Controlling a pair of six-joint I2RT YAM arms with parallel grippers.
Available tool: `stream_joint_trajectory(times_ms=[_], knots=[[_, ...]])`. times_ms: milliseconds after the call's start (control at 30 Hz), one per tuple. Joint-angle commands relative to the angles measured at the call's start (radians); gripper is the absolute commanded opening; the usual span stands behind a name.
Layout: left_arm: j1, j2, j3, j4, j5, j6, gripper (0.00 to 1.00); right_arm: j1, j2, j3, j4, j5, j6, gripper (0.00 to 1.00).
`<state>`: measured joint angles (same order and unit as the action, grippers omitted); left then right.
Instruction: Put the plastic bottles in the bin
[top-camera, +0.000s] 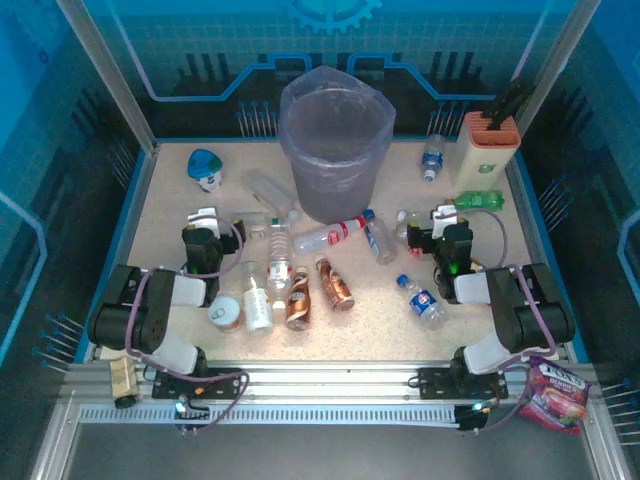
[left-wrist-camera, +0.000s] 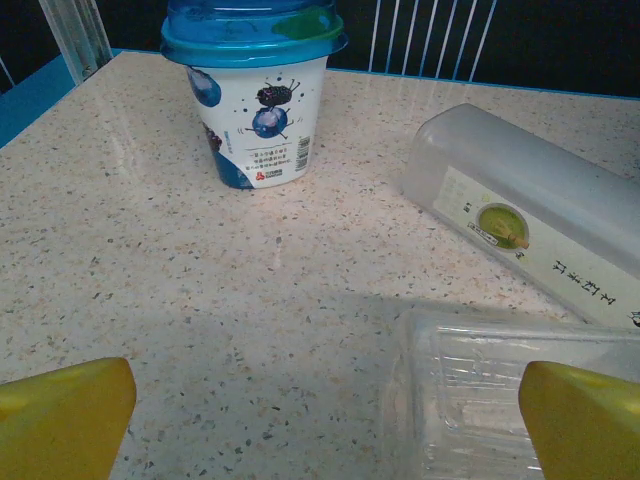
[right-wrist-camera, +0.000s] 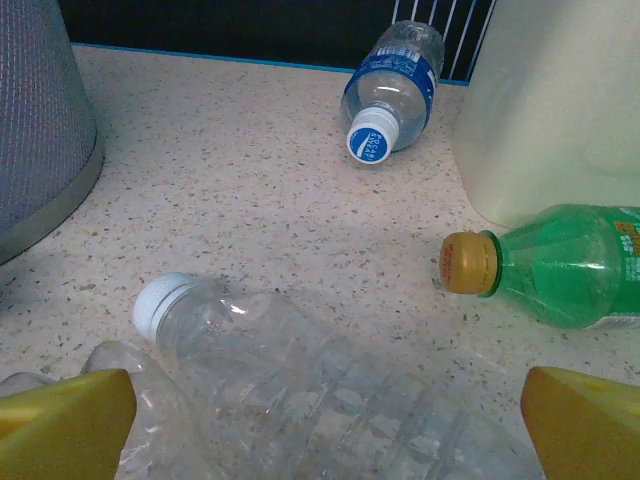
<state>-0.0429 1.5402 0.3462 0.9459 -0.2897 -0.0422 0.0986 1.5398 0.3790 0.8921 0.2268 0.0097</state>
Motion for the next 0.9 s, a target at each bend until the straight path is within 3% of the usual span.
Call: stream_joint_trajectory(times_ms=[0, 800, 867], knots=[[0.004, 0.009, 0.021, 0.001, 0.014, 0.011, 0.99, -0.006, 0.003, 0.003, 0.036, 0.0, -0.001, 1.0], [0.012, 0.008, 0.023, -0.006, 0.033, 0.006, 0.99, -0.027, 0.0, 0.006, 0.024, -0.048, 0.01, 1.0], [0.012, -0.022, 0.043, -0.063, 0.026, 0.002, 0.99, -0.028, -0.007, 0.017, 0.001, -0.052, 0.009, 1.0]])
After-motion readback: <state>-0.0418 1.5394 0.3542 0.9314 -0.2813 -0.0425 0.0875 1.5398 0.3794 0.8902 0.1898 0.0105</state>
